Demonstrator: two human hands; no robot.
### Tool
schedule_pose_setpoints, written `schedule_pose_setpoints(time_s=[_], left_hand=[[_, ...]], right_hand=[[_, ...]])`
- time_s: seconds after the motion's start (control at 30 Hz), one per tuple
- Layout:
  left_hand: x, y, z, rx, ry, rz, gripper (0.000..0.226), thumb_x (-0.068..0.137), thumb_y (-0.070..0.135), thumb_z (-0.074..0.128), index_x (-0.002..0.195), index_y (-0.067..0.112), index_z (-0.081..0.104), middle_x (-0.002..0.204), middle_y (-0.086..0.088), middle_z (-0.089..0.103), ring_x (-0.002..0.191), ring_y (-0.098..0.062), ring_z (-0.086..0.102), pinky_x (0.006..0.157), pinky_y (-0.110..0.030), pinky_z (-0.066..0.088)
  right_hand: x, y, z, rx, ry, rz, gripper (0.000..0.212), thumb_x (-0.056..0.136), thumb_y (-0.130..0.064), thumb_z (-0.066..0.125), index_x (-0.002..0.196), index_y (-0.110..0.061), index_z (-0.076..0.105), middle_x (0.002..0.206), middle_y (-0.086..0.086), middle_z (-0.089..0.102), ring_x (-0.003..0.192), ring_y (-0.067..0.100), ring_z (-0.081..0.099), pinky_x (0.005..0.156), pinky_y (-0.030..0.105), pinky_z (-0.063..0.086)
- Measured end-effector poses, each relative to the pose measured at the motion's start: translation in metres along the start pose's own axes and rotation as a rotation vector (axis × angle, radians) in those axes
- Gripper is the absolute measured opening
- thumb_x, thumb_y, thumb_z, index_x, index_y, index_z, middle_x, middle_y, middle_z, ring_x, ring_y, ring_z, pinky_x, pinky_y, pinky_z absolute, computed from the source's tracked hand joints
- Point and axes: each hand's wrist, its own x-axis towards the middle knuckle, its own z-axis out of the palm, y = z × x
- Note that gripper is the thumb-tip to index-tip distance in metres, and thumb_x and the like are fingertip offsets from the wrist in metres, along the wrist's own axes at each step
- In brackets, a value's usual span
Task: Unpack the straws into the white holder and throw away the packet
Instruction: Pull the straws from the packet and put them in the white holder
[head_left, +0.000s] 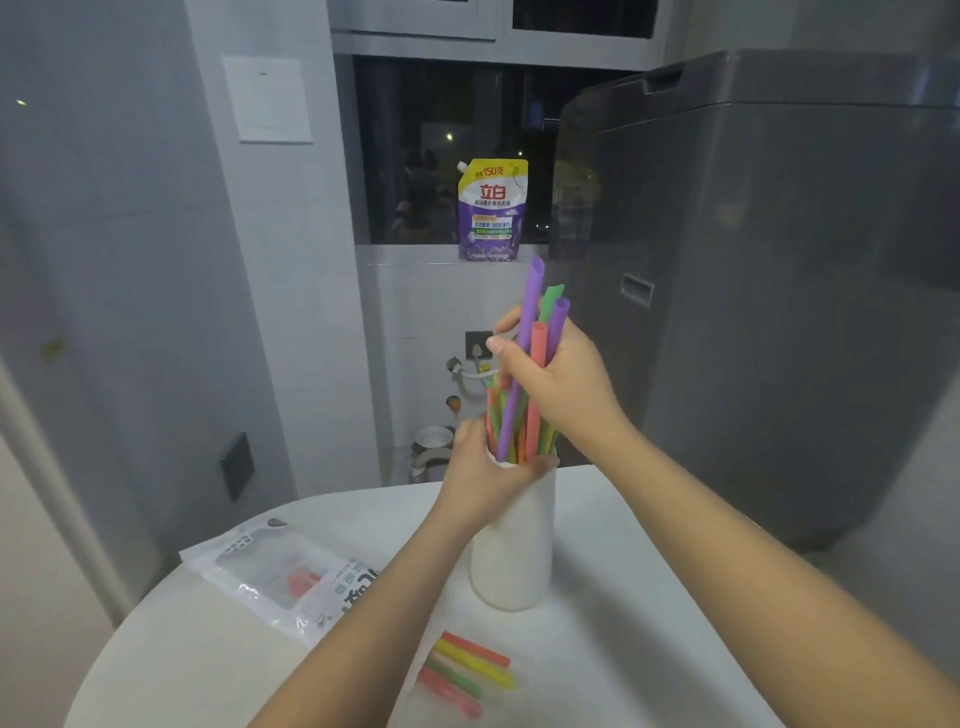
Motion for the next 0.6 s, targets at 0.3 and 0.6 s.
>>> schedule_pose_setpoints(time_s=[0.3,0.6], left_hand=[[-0.005,-0.014,-0.003,-0.054,-0.075,-0.013,0.026,0.079,0.049,0.066,0.099,0.042,0.05,0.115,0.007,0.046,0.106,0.007,0.045,0.079,-0.01,0.036],[-0.008,-0.021,-0.001,-0.147,-0.031,-0.077,0.016,0.084,0.034,0.058,0.097,0.039,0.05,0.101,0.012,0.06,0.095,-0.005,0.058,0.072,-0.021,0.047]], right_hand=[[0.011,0.006,0.005,-0.197,0.036,-0.008,0.014,0.086,-0.031,0.063,0.082,-0.033,0.049,0.068,-0.014,0.058,0.064,-0.015,0.059,0.047,-0.001,0.041],[0.031,-0.007,-0.02,-0.306,-0.283,0.03,0.007,0.084,-0.019,0.064,0.078,-0.019,0.06,0.064,-0.012,0.068,0.064,0.0,0.067,0.05,0.006,0.047]])
